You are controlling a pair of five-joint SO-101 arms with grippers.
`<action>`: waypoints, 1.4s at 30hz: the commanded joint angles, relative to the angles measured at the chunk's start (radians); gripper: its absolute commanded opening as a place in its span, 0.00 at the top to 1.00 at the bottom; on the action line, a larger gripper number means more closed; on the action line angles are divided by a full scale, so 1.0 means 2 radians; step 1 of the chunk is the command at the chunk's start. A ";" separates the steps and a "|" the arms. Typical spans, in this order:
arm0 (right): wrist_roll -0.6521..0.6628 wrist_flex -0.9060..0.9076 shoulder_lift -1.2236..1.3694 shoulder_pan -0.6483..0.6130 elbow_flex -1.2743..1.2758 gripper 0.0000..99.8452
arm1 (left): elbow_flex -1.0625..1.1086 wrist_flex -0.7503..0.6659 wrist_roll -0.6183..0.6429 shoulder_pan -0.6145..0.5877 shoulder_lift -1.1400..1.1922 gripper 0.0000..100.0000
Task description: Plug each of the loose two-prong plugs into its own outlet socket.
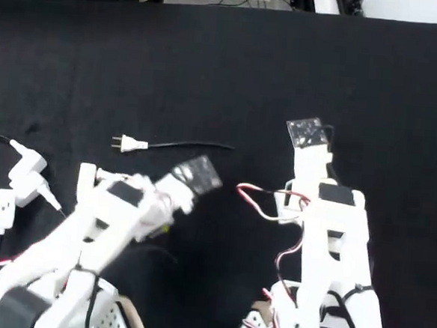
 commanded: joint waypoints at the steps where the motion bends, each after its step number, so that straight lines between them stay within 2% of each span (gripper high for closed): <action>1: -0.001 -0.006 0.000 0.006 -0.020 0.98 | -0.040 -0.026 0.009 -0.040 0.059 0.92; 4: -0.001 -0.007 0.000 0.006 -0.020 0.98 | -0.105 0.050 0.052 -0.043 0.084 0.79; 7: -0.001 -0.007 0.000 0.006 -0.020 0.98 | -0.143 0.110 0.054 -0.033 0.082 0.74; 17: 0.000 -0.007 0.000 0.006 -0.016 0.98 | -0.148 0.262 0.053 0.023 -0.005 0.73; 21: 0.000 -0.007 0.000 0.005 -0.018 0.98 | -0.144 0.269 0.054 0.010 -0.016 0.73; 25: -0.013 -0.005 -0.001 -0.010 -0.033 0.98 | -0.167 0.267 0.055 -0.062 -0.048 0.73; 29: -0.066 -0.005 -0.001 -0.091 -0.048 0.97 | -0.175 0.260 0.055 -0.197 -0.131 0.73; 34: -0.127 -0.005 -0.001 -0.250 -0.082 0.86 | -0.121 0.130 0.093 -0.366 -0.200 0.73; 37: -0.169 -0.019 0.003 -0.331 -0.121 0.85 | -0.075 0.076 0.115 -0.438 -0.199 0.73; 40: -0.183 -0.049 0.040 -0.381 -0.171 0.85 | -0.026 0.044 0.141 -0.499 -0.194 0.73; 42: -0.196 -0.065 0.090 -0.397 -0.212 0.84 | 0.007 0.038 0.140 -0.516 -0.196 0.73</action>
